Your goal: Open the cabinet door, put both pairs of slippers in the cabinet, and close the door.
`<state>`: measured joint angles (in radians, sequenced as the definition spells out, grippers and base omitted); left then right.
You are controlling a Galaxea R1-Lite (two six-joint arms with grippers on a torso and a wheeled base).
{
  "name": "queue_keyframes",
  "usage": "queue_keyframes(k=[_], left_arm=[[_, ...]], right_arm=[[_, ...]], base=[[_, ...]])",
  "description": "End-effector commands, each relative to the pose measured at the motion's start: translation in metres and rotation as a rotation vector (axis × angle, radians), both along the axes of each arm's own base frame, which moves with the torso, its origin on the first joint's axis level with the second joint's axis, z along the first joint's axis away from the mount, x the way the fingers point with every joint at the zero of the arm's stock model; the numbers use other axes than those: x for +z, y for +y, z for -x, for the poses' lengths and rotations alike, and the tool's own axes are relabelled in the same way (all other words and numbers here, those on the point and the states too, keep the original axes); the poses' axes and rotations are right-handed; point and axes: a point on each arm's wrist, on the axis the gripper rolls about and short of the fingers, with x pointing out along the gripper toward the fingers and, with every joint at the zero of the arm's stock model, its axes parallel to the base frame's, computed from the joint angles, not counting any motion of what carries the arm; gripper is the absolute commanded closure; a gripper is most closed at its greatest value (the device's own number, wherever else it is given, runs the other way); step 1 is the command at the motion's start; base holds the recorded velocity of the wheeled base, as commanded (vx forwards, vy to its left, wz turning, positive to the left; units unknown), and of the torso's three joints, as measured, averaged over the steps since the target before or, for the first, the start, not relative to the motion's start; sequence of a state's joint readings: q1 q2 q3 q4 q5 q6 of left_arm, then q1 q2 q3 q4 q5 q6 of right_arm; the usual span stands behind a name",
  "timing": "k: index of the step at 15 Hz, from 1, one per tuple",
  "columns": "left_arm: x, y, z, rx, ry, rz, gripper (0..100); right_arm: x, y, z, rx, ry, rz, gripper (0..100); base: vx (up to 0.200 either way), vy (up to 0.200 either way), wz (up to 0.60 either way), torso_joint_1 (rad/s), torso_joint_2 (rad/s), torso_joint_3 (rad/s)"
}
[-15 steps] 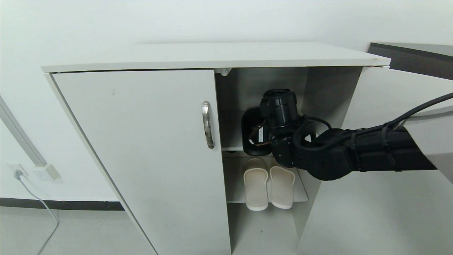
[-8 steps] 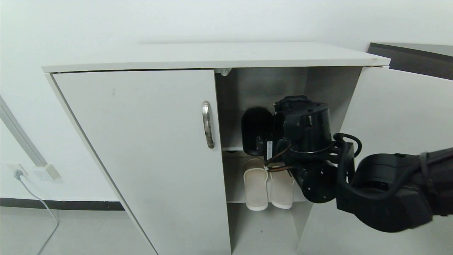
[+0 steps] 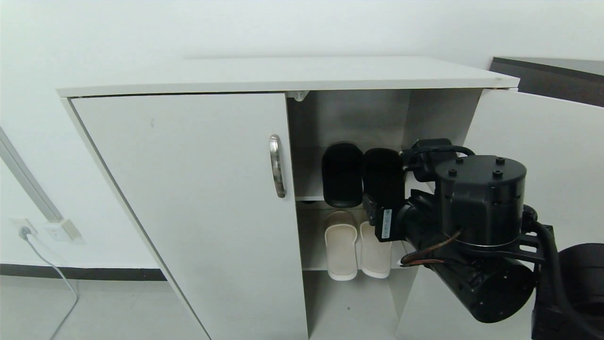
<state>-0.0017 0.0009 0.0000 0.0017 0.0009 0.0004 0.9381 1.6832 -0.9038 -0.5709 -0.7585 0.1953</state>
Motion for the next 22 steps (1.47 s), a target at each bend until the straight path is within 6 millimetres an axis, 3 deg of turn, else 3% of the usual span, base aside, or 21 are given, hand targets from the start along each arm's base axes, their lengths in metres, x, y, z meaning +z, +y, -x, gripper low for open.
queue_keyframes(k=[1, 5, 22], left_arm=[[0.0, 0.0, 0.0, -0.001, 0.001, 0.0, 100], [0.0, 0.0, 0.0, -0.002, 0.001, -0.001, 100], [0.0, 0.0, 0.0, -0.004, 0.001, 0.0, 100]], right_arm=[[-0.004, 0.004, 0.005, 0.017, 0.008, 0.014, 100], [-0.012, 0.006, 0.004, 0.016, 0.022, 0.034, 100], [-0.024, -0.002, 0.001, -0.004, 0.05, 0.07, 100]], base=[[0.0, 0.0, 0.0, 0.0, 0.0, 0.0], [0.0, 0.0, 0.0, 0.0, 0.0, 0.0], [-0.2, 0.0, 0.0, 0.001, 0.0, 0.003]])
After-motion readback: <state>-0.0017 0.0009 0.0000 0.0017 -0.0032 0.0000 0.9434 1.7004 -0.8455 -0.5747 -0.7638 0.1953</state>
